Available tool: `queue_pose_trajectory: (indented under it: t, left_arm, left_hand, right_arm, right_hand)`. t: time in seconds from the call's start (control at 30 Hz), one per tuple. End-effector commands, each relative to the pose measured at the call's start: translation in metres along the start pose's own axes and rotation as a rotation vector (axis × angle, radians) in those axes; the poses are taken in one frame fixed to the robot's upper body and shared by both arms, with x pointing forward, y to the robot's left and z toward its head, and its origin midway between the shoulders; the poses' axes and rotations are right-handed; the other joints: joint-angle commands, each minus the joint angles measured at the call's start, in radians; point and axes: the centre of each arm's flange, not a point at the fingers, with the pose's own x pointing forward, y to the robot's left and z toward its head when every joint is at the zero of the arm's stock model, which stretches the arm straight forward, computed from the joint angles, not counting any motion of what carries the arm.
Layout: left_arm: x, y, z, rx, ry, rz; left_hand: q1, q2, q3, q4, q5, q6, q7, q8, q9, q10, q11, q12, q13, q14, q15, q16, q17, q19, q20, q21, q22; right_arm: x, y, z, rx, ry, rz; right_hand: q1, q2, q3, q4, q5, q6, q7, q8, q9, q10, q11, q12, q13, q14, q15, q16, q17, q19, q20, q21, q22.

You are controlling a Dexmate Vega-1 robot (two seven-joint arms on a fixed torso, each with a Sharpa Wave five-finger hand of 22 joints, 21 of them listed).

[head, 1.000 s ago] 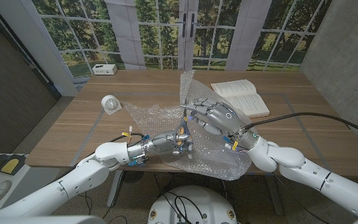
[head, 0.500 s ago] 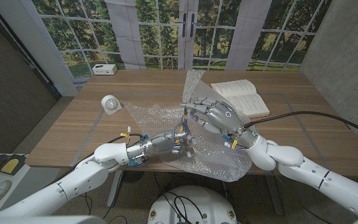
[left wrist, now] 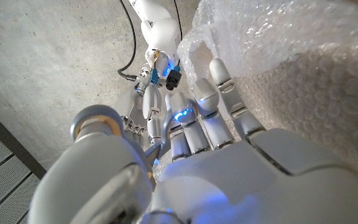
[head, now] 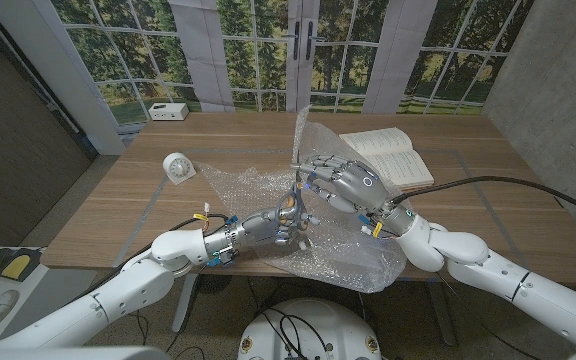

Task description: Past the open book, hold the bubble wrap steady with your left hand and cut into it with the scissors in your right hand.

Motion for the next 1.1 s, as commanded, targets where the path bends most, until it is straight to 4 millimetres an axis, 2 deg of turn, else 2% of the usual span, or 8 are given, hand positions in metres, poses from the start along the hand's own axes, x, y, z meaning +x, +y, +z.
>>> queue_pose_trajectory:
  t: [0.03, 0.1, 0.63, 1.1]
  left_arm:
    - [-0.0003, 0.0011, 0.0009, 0.015, 0.017, 0.025]
    - [-0.0006, 0.0013, 0.0013, 0.02, 0.02, 0.03]
    - [-0.0021, -0.0033, 0.005, 0.066, 0.05, 0.018]
    - [-0.0015, -0.0083, 0.0062, 0.071, 0.045, -0.008]
  left_hand:
    - [-0.008, -0.017, -0.023, -0.003, 0.013, 0.019, 0.01, 0.003, -0.014, 0.011, 0.003, 0.003, 0.002, 0.014, -0.009, 0.006, 0.005, 0.013, 0.002, 0.0, -0.001]
    - [-0.019, -0.017, -0.049, -0.007, 0.021, 0.032, 0.015, 0.005, -0.031, 0.011, 0.004, 0.003, 0.002, 0.015, -0.004, 0.007, 0.006, 0.014, 0.002, -0.003, -0.004]
    - [-0.04, -0.02, -0.136, -0.031, 0.045, 0.047, 0.026, 0.003, -0.079, 0.008, 0.014, 0.002, 0.003, 0.009, 0.002, 0.008, 0.006, 0.013, 0.012, -0.016, -0.009]
    - [-0.039, -0.013, -0.17, -0.044, 0.059, 0.043, 0.024, 0.002, -0.101, 0.005, 0.017, 0.002, 0.003, 0.004, 0.004, 0.008, 0.006, 0.013, 0.015, -0.022, -0.011]
  right_arm:
    - [0.0039, -0.0055, -0.0064, -0.017, 0.009, -0.019]
    - [0.005, -0.0069, -0.0075, -0.021, 0.013, -0.026]
    - [0.0134, -0.0139, -0.01, -0.05, 0.013, -0.061]
    - [0.0126, -0.0138, -0.0043, -0.049, 0.002, -0.049]
  right_hand:
    - [0.012, 0.0, -0.002, 0.001, 0.002, 0.01, -0.001, -0.003, 0.005, 0.011, -0.003, 0.009, 0.002, 0.007, -0.188, -0.003, 0.004, 0.007, -0.018, 0.005, 0.0]
    - [0.012, 0.0, -0.002, 0.001, 0.002, 0.011, -0.001, -0.003, 0.005, 0.011, -0.003, 0.01, 0.002, 0.008, -0.188, -0.004, 0.005, 0.006, -0.018, 0.005, 0.0]
    - [0.012, -0.001, -0.003, 0.0, 0.002, 0.013, -0.002, -0.003, 0.005, 0.012, -0.003, 0.013, 0.0, 0.01, -0.188, -0.009, 0.007, 0.005, -0.016, 0.003, -0.001]
    - [0.012, 0.001, -0.004, 0.0, 0.002, 0.015, -0.003, -0.004, 0.005, 0.008, -0.003, 0.014, -0.003, 0.01, -0.188, -0.017, 0.009, 0.003, -0.019, 0.001, -0.001]
